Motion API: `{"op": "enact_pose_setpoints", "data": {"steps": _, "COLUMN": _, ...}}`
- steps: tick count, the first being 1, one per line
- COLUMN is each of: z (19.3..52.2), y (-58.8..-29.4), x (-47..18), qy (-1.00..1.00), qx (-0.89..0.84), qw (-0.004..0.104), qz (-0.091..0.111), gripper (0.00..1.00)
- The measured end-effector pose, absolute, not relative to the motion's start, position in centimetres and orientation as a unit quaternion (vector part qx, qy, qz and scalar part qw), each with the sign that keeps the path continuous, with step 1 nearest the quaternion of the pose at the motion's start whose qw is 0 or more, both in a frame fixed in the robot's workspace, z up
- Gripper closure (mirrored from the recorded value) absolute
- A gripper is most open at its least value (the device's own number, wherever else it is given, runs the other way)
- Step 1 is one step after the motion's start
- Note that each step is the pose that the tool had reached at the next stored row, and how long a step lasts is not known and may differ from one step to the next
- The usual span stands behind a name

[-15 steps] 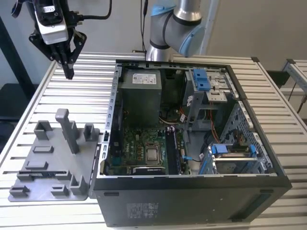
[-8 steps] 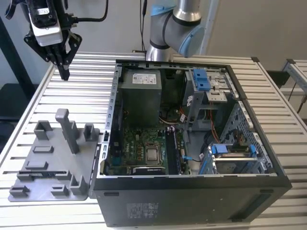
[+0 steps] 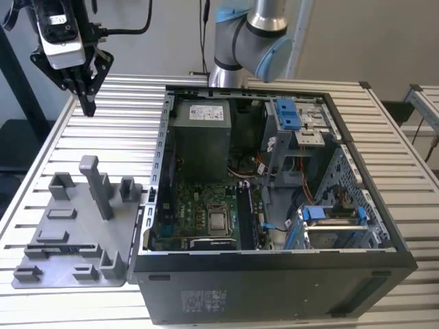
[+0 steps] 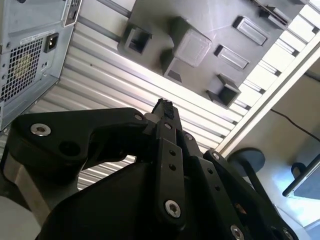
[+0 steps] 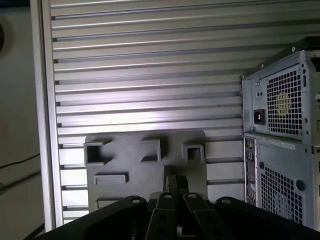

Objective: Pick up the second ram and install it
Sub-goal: 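Reach for the second ram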

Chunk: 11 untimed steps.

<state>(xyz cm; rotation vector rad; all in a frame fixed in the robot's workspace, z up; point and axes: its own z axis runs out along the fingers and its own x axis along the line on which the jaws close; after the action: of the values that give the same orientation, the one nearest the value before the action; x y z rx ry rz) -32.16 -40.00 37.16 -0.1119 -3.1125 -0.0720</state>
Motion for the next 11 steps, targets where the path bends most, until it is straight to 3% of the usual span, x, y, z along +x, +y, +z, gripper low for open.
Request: {"op": "enact_pose_setpoints", "data": {"steps": 11, "z": 36.9, "y": -40.2, "x": -36.0, "qy": -0.999, "qx": -0.036, "qw": 0.014, "qz": -0.023, "gripper": 0.89}}
